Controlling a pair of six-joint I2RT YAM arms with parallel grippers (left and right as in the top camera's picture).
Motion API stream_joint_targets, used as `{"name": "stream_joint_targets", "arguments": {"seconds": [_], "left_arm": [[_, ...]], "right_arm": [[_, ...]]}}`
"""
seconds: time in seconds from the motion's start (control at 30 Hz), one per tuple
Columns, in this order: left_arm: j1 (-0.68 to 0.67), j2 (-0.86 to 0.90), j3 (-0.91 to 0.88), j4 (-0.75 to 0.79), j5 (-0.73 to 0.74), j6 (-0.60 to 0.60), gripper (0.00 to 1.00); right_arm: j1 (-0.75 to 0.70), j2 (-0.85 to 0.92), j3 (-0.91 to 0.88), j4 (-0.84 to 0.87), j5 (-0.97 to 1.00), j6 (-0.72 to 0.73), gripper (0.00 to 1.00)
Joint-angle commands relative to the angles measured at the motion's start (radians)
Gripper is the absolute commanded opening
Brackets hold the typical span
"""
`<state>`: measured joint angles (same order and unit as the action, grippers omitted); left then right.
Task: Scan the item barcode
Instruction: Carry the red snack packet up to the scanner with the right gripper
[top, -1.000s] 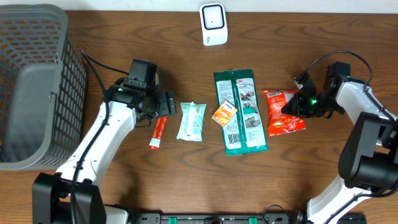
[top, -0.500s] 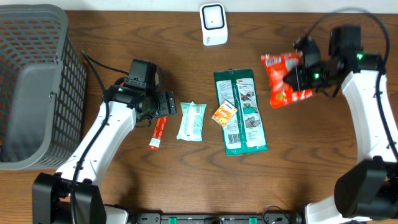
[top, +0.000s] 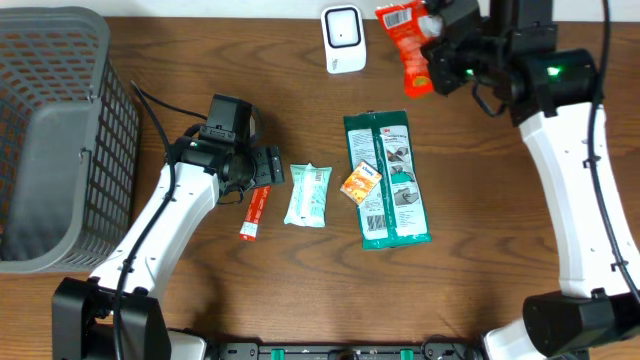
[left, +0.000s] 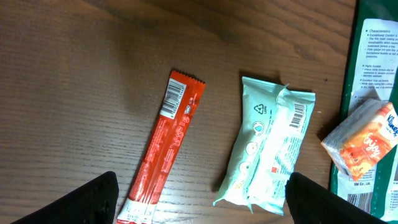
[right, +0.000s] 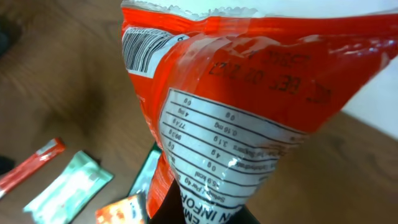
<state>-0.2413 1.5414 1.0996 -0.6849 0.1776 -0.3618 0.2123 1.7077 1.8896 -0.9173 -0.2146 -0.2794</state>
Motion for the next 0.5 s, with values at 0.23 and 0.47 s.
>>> {"name": "stream_joint_targets", "arguments": {"seconds": [0.23,0.47], "left_arm": [[0.003,0.001,0.011,-0.003,-0.006,0.010,0.87],[0.003,0.001,0.011,-0.003,-0.006,0.010,0.87]], "right_arm": [[0.151,0.225,0.010,0.248,0.451,-0.266,0.01],[0.183,0.397,0.010,0.522,0.618,-0.399,0.01]]}}
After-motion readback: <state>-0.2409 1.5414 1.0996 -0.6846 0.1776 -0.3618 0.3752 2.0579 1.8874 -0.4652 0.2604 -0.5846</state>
